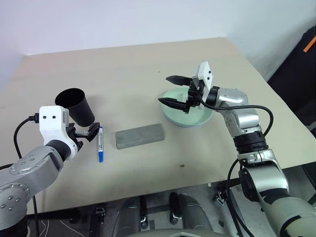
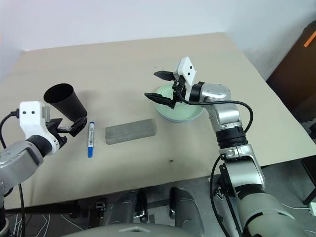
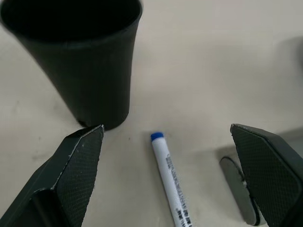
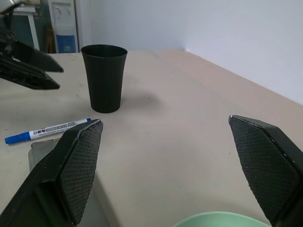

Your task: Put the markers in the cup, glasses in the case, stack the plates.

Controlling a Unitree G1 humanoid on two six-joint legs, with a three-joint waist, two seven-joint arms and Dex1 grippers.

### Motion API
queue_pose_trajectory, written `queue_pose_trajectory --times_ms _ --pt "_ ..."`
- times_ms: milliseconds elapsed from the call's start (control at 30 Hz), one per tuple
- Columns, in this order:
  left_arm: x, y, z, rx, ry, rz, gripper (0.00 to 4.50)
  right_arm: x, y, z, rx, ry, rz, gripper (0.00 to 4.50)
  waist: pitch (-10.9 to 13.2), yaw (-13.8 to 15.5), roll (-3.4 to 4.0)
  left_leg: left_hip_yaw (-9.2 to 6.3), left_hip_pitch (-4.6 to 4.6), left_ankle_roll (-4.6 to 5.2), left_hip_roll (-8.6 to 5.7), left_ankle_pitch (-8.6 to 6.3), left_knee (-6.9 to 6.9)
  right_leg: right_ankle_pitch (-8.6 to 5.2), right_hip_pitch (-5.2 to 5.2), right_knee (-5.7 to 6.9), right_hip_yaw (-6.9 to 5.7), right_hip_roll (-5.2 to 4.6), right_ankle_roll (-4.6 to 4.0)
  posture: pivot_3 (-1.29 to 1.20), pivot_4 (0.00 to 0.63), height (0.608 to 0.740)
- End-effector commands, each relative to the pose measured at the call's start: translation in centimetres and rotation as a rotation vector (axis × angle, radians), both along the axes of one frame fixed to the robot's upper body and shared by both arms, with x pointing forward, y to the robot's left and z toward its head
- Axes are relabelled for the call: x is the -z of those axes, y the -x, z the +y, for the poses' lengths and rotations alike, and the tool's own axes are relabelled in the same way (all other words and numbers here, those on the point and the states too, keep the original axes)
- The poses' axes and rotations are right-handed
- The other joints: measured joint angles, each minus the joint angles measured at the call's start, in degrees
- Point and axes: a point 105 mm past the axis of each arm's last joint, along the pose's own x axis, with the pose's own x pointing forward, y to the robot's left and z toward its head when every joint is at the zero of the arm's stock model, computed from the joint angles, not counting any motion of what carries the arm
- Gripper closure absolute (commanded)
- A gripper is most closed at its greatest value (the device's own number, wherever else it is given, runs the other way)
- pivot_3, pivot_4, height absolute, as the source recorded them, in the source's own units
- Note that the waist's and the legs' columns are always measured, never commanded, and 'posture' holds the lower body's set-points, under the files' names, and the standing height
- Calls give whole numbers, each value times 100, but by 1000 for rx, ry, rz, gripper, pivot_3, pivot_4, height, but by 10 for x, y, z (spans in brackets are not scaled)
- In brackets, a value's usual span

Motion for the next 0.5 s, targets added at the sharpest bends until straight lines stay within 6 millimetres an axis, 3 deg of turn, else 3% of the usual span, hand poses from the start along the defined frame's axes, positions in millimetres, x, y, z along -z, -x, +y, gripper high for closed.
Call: queue_pose_trajectory --times_ms 33,267,500 --pt "14 0 0 -31 3 46 17 -16 3 0 -4 -9 -68 0 0 -1 0 0 0 0 0 0 0 0 0 0 0 0 0 0 150 740" --pt "56 -1 -2 -79 32 159 17 -11 3 -1 10 7 -61 0 0 -1 0 -1 -1 0 0 0 -2 -1 -3 -3 0 0 -2 0 150 740" --pt "72 2 1 -81 59 219 17 -11 4 -3 20 8 -58 0 0 -3 1 -2 0 -1 0 -1 -5 -2 -5 -3 1 -2 -3 0 150 740"
